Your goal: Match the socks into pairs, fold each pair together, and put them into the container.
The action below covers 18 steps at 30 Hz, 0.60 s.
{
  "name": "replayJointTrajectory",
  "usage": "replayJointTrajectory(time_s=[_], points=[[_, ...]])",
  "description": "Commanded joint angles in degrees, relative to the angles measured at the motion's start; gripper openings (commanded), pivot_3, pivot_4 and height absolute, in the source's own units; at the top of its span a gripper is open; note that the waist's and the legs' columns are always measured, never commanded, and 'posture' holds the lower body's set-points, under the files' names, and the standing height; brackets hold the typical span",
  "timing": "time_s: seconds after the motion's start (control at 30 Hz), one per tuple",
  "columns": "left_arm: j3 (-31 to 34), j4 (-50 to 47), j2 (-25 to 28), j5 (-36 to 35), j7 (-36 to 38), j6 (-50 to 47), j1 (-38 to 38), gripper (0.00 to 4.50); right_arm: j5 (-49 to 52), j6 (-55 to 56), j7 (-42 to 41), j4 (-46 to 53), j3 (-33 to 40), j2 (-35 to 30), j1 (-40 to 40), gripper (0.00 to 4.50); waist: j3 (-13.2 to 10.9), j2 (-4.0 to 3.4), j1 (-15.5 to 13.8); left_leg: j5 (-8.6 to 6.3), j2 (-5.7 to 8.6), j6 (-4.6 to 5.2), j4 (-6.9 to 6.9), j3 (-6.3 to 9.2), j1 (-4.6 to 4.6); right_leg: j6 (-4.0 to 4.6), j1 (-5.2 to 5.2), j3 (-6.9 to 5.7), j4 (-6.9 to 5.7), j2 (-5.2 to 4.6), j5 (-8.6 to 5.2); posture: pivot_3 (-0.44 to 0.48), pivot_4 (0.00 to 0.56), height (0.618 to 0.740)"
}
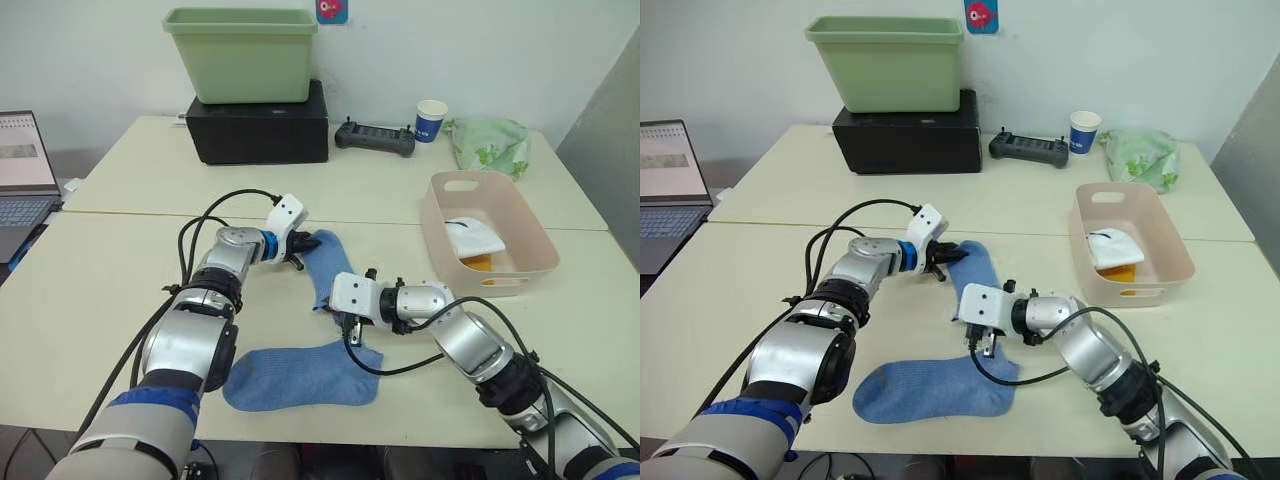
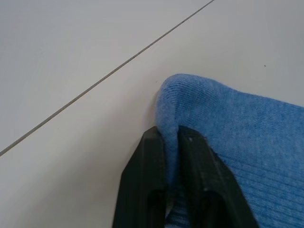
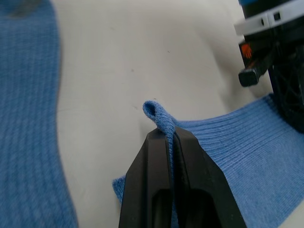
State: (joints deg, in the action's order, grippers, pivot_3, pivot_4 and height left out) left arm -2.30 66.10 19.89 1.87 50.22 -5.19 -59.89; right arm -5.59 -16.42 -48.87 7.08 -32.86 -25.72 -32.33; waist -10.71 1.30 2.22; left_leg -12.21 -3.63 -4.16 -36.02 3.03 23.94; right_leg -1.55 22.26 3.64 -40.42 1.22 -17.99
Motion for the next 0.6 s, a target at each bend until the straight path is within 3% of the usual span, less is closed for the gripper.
replayJointTrajectory(time_s=[0.03, 0.2, 0.33, 0.43, 0.6], points=[[2.17, -12.00, 3.59, -2.64, 0.49, -7.76, 5.39, 0.01, -0.94, 15.33, -3.60, -4.29, 0.21, -2.01, -1.68, 0.00, 0.00, 0.00, 0.63, 0.00, 0.00, 0.00, 0.00, -0.01, -0.02, 0.00, 0.00, 0.02, 0.00, 0.00, 0.00, 0.000, 0.150, 0.730], [3.66, -40.27, 6.97, -6.92, -0.79, -24.95, 20.13, 0.01, -0.15, 29.61, -8.47, -12.85, 0.38, -2.43, -4.60, 0.00, 0.00, 0.00, 1.53, 0.09, -0.05, -0.15, 0.03, -0.02, -0.11, 0.14, -0.01, 0.10, -0.12, 0.01, 0.07, 0.000, 0.150, 0.730], [8.19, -64.83, 5.58, -11.22, -8.62, -41.06, 34.26, 0.01, -0.20, 39.16, -12.54, -20.91, -0.12, -0.75, -9.14, 0.00, 0.00, 0.00, 1.88, 0.10, -0.06, -0.18, 0.02, -0.02, -0.18, 0.12, -0.04, 0.16, -0.21, -0.02, 0.05, 0.000, 0.150, 0.730], [11.51, -74.45, 2.73, -12.93, -15.29, -48.57, 38.74, 0.01, -1.32, 41.12, -14.27, -26.06, -0.47, 0.67, -11.95, 0.00, 0.00, 0.00, 1.37, 0.05, -0.01, -0.10, -0.02, -0.01, -0.22, 0.11, -0.07, 0.12, -0.36, -0.09, 0.04, 0.000, 0.150, 0.730], [16.88, -83.40, -2.86, -13.13, -26.43, -52.66, 43.33, 0.01, -5.47, 45.34, -13.42, -33.35, -0.82, 2.47, -15.51, 0.00, 0.00, 0.00, 0.91, 0.06, 0.05, -0.11, -0.02, -0.04, -0.42, 0.11, -0.25, 0.13, -0.37, -0.15, 0.04, 0.000, 0.150, 0.730]])
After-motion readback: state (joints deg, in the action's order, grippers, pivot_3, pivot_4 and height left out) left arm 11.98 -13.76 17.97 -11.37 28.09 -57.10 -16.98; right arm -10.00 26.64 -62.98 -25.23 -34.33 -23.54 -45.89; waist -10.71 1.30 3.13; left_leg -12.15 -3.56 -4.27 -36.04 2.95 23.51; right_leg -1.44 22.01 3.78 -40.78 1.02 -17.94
